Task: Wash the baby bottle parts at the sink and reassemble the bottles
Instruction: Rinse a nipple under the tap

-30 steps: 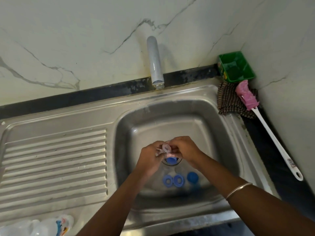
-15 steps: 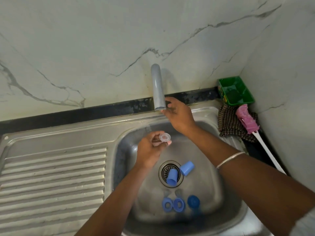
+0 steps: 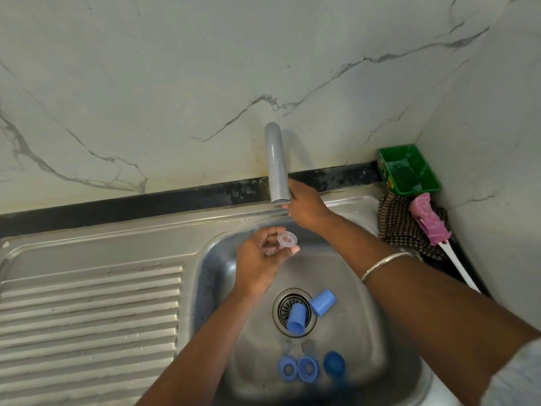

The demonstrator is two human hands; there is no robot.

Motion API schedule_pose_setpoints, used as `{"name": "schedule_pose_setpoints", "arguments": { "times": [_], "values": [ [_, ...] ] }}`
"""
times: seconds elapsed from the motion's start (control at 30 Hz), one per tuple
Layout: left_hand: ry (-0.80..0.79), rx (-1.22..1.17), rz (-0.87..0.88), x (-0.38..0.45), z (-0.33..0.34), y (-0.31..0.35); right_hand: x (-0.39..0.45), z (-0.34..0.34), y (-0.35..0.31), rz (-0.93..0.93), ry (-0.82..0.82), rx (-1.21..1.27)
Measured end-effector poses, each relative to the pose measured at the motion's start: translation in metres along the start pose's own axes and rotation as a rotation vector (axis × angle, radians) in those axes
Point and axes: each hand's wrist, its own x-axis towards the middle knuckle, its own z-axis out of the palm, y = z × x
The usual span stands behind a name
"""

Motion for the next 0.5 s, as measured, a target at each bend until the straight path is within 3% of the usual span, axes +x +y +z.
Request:
{"name": "schedule_pose_setpoints", "arguments": {
  "times": [0.5],
  "values": [
    [-0.015,-0.049,-0.046,0.001,0.000,0.008,-0.004,-0.004,-0.014,-0.038,-0.027,-0.086]
  ]
}}
